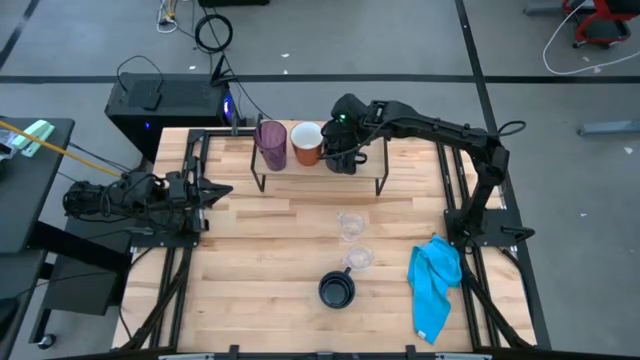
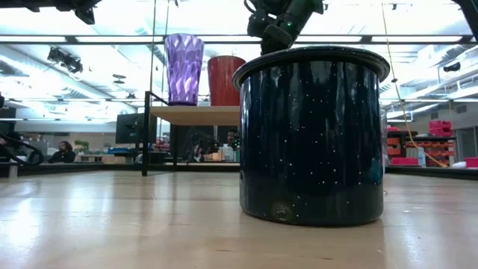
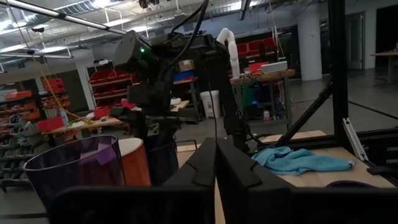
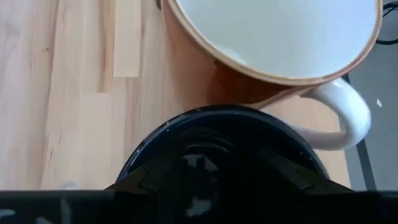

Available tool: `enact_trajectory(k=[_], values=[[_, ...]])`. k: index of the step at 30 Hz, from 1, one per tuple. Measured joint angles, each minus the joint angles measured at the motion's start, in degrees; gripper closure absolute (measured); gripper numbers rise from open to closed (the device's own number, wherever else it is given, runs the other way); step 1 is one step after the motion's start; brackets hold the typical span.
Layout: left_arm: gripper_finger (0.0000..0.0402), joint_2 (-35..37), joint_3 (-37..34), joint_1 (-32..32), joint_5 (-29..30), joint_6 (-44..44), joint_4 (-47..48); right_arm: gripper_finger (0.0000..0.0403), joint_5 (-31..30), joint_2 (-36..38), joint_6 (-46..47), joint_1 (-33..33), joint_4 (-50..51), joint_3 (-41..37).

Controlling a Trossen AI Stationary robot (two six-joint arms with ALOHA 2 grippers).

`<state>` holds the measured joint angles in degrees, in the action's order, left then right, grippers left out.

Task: Stack small to large cups/mugs on shelf
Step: Adjust the dark blue mug on the shelf, then align the dark blue mug with the other dark blue mug on the shelf

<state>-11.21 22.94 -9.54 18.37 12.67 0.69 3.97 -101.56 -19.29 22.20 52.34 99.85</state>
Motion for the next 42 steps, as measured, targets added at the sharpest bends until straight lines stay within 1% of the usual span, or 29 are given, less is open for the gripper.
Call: enact_trajectory(k=[6, 12, 17, 21, 24, 30, 33, 38, 42], values=[[0.0374, 0.0, 0.0, 0.0, 0.0, 0.0, 0.0, 0.0223, -0.7, 2.1, 0.1, 0.0, 0.3, 0.0], [0.0389, 0.0, 0.0, 0.0, 0.0, 0.0, 0.0, 0.0223, -1.0, 6.2, 2.2, -0.1, 0.8, 0.0], [0.0390, 0.0, 0.0, 0.0, 0.0, 0.0, 0.0, 0.0223, -0.8, 9.4, 4.2, -3.0, 1.2, 0.0], [0.0380, 0.0, 0.0, 0.0, 0.0, 0.0, 0.0, 0.0223, 0.1, 9.9, 7.4, -7.5, 1.2, 0.1], [0.0379, 0.0, 0.0, 0.0, 0.0, 0.0, 0.0, 0.0223, 1.9, 8.9, 10.6, -11.6, 0.6, 0.1], [0.0391, 0.0, 0.0, 0.0, 0.0, 0.0, 0.0, 0.0223, 2.1, 4.5, 15.2, -21.7, -0.6, 0.1], [0.0392, 0.0, 0.0, 0.0, 0.0, 0.0, 0.0, 0.0219, 2.1, 1.9, 17.2, -26.6, -1.7, 0.1], [0.0380, 0.0, 0.0, 0.0, 0.0, 0.0, 0.0, 0.0203, 2.2, -2.4, 21.1, -33.9, -3.8, 0.1], [0.0380, 0.0, 0.0, 0.0, 0.0, -0.4, 0.0, 0.0187, 2.2, -7.2, 24.2, -38.5, -3.8, 0.1]])
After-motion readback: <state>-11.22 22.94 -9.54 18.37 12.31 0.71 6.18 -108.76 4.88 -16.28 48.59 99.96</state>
